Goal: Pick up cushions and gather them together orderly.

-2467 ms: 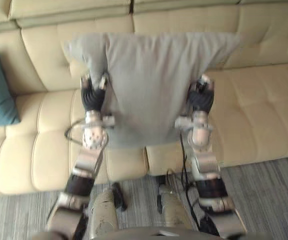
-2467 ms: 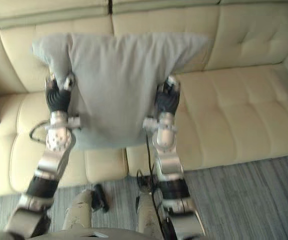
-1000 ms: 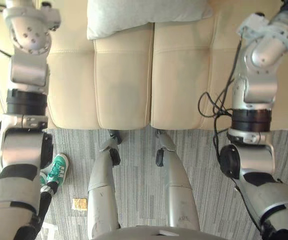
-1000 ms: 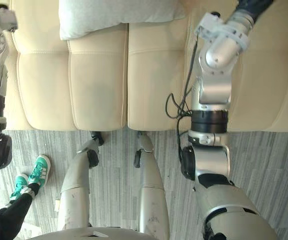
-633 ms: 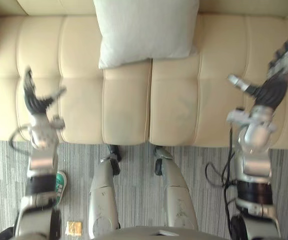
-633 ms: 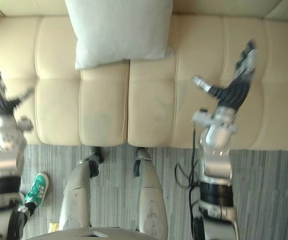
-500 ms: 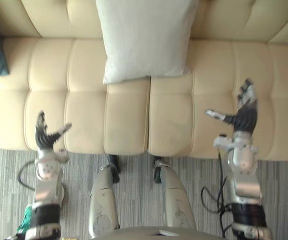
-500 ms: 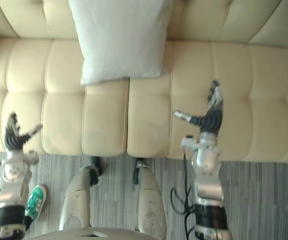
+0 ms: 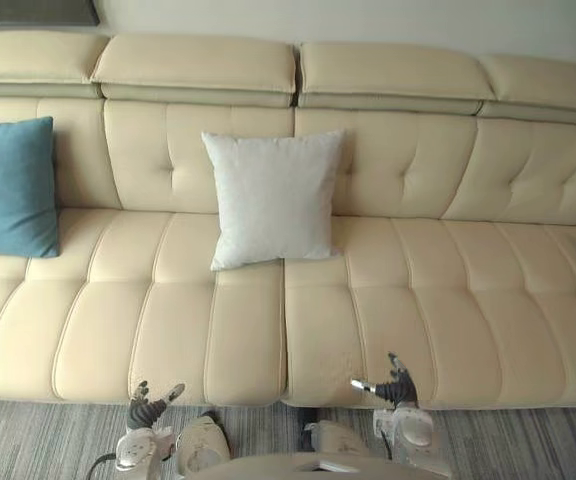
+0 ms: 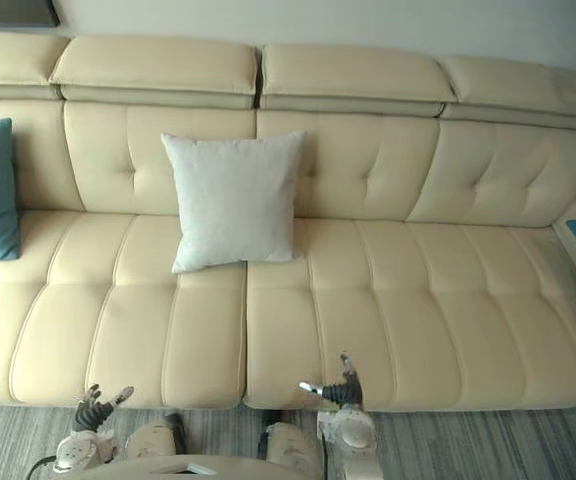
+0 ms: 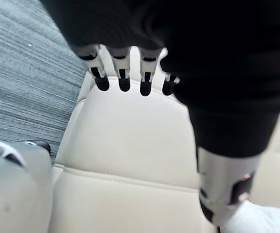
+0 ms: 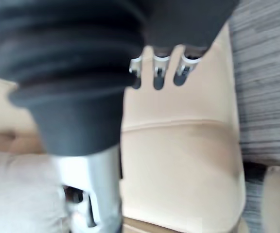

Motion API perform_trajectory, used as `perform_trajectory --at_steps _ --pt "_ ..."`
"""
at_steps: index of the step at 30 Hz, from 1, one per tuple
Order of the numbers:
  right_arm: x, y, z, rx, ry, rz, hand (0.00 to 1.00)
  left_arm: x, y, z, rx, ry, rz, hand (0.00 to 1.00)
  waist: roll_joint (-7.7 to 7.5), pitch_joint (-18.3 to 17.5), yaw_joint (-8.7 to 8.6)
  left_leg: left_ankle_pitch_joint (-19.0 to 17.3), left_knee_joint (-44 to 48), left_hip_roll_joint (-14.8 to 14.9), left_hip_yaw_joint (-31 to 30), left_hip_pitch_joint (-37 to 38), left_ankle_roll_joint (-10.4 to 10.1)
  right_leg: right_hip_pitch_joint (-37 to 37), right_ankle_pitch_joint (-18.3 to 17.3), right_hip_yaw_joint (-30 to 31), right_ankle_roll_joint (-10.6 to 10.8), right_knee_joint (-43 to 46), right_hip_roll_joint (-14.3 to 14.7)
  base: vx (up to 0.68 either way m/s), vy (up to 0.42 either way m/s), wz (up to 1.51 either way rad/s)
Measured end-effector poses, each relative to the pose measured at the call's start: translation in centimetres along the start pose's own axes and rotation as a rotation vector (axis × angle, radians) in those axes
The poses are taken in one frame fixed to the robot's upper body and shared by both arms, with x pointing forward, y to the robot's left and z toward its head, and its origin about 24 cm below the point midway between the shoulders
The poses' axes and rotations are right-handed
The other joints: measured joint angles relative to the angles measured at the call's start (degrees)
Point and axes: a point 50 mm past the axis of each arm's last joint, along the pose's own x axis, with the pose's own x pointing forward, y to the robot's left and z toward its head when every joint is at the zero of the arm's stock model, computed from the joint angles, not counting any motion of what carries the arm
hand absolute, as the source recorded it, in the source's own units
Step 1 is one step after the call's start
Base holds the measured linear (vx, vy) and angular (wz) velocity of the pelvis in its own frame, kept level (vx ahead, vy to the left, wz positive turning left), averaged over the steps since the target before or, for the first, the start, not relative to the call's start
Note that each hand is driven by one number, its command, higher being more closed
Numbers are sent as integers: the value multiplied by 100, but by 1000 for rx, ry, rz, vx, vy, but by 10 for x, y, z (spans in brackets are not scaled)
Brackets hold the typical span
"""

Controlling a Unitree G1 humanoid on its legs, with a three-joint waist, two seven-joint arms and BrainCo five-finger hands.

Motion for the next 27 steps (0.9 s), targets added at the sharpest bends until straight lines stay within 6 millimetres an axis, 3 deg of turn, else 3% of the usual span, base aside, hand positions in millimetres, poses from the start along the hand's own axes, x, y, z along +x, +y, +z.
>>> perform_trajectory --at_steps 3,4,5,6,7,8,9,10,11,12,13,14,15,16,17,20,23,25,26,27 --pt "0 3 -5 4 27 7 0 1 0 1 -6 1 4 0 14 -2 28 -1 126 88 140 21 67 -17 36 13 69 69 -8 -28 24 -22" --pt "0 3 -8 18 47 -2 0 1 -1 2 -25 0 21 0 16 -3 56 44 117 131 219 82 131 -52 -284 -496 67 359 -245 -59 23 -14" --pt "0 3 -9 22 56 -4 0 1 -3 1 -35 5 23 0 27 14 63 54 109 170 265 87 144 -135 -369 -648 -5 772 -346 -80 8 -16" --pt "2 4 -10 27 65 -4 0 1 -1 0 -39 9 32 0 84 35 83 55 108 209 305 110 144 -273 -522 -788 -106 1343 -475 -84 -74 -11" --pt "-1 6 -22 32 120 3 0 0 4 -3 -40 22 60 0 -31 -33 120 80 98 249 285 273 99 -349 -992 -859 -35 3168 -886 -77 -108 -4" --pt "-1 8 -25 34 134 5 0 0 6 -3 -39 19 69 0 -80 -75 135 91 99 248 264 283 76 -310 -1061 -831 -13 3460 -980 -49 -213 6" --pt "-3 9 -30 43 156 3 0 0 13 -5 -45 27 88 0 -199 -126 129 79 165 218 183 265 6 -237 -1080 -750 149 3576 -1091 -24 -189 9" --pt "-3 8 -33 48 171 -3 0 0 14 -6 -60 34 96 0 -227 -134 123 79 191 214 108 245 -11 -244 -1087 -808 218 3583 -1020 -80 -160 1" --pt "-1 6 -37 53 200 -12 0 -1 7 -15 -78 87 82 0 -198 -261 191 113 -113 19 -291 135 -54 -198 -1030 -685 392 3025 -762 -125 -51 -40" --pt "4 -2 -35 54 205 -40 0 -5 2 -26 -112 132 82 0 14 -372 313 533 -624 -34 -555 162 137 -32 -1264 -516 378 2892 -571 -159 -65 -48" --pt "5 -1 -34 60 209 -40 0 -6 3 -28 -128 141 94 0 -71 -355 285 723 -757 -93 -479 191 16 -18 -1403 -534 347 3261 -689 -120 -155 -23" --pt "6 3 -36 64 225 -31 0 -3 8 -25 -145 139 123 0 -260 -300 222 962 -809 -319 -480 130 9 381 -1848 -437 448 2886 -856 -122 -237 -5" --pt "9 1 -33 58 228 -30 0 0 6 -21 -149 133 121 0 -228 -288 284 1037 -807 -263 -415 16 -33 566 -1977 -459 420 2195 -617 -126 -207 -13" --pt "11 1 -29 54 213 -29 0 0 1 -20 -150 135 109 0 -112 -296 325 1081 -822 -176 -402 -87 -78 613 -1960 -455 400 1836 -495 -186 -146 -42" --pt "19 -3 -16 44 171 -36 0 -1 -11 -23 -160 156 82 0 224 -187 320 1242 -898 15 -488 -282 -103 763 -1711 -509 248 1130 -222 -239 -82 -23" --pt "19 -10 -16 38 172 -65 0 -5 -28 -25 -159 166 33 0 501 -79 293 1684 -1510 68 -515 -154 -152 766 -1395 -594 149 777 -54 -255 -34 2" --pt "16 -7 -22 44 189 -68 0 -6 -26 -27 -150 169 35 0 473 -44 261 1738 -1840 45 -468 -18 -159 736 -1314 -610 94 738 -40 -236 20 0" --pt "15 -6 -23 48 193 -70 0 -4 -29 -22 -149 154 24 0 371 -4 220 1577 -1713 -23 -484 -75 -201 713 -1212 -605 -10 627 -188 -157 93 -11" --pt "13 -10 -27 50 204 -81 0 -2 -30 -18 -151 139 20 0 311 9 221 1434 -948 -139 -557 -169 -29 653 -1094 -567 35 627 -354 -118 153 -37" --pt "13 -14 -28 56 208 -95 0 -3 -29 -20 -147 146 20 0 302 9 210 948 -345 -244 -696 -188 48 608 -1033 -489 100 624 -435 -120 180 -47"
